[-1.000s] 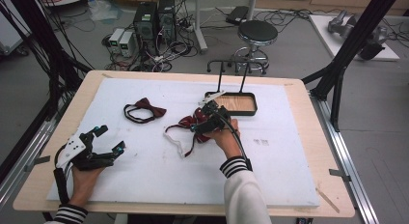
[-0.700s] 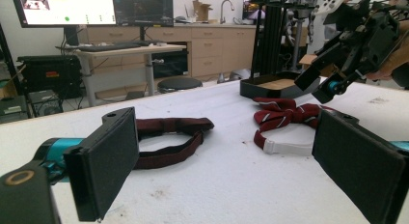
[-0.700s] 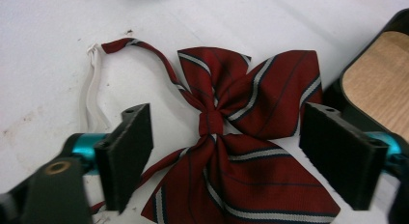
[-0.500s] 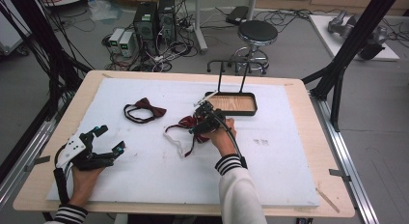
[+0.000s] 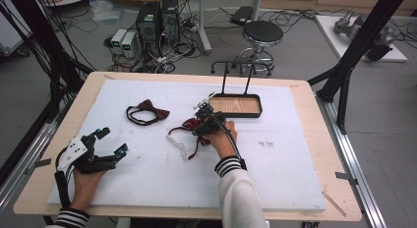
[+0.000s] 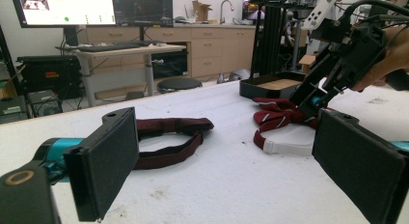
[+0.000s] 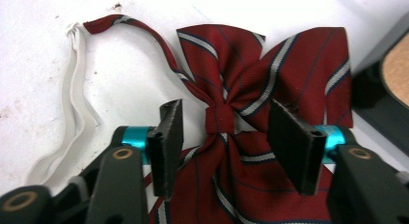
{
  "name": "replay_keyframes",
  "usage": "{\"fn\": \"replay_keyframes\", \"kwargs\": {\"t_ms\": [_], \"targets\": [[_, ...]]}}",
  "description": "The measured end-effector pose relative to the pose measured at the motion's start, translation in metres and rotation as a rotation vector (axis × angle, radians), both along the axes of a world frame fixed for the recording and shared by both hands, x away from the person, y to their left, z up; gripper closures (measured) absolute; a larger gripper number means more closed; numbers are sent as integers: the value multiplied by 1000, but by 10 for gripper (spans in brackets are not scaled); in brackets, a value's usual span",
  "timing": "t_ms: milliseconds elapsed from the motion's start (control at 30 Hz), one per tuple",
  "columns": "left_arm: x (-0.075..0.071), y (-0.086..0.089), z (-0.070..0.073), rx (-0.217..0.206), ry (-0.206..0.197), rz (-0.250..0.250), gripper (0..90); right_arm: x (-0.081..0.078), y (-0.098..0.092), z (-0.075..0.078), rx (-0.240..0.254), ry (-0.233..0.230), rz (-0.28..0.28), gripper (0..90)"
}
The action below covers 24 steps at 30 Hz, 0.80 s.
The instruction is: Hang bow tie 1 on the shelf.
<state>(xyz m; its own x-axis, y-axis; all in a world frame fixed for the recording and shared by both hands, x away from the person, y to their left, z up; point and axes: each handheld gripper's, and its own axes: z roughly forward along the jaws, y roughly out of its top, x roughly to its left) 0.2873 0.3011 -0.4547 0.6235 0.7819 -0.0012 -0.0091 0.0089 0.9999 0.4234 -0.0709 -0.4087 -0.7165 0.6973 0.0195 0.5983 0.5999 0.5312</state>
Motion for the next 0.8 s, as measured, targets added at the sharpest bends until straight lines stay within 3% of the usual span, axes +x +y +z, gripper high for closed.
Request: {"fn": "replay_keyframes", "kwargs": {"t_ms": [433,800], "targets": [[0,0,0,-2,-1,-2,96,5,1,-6,-24,33,21,575],[0,0,0,-9,0,-1,96,7,9,-6,-84,42,36,660]]}}
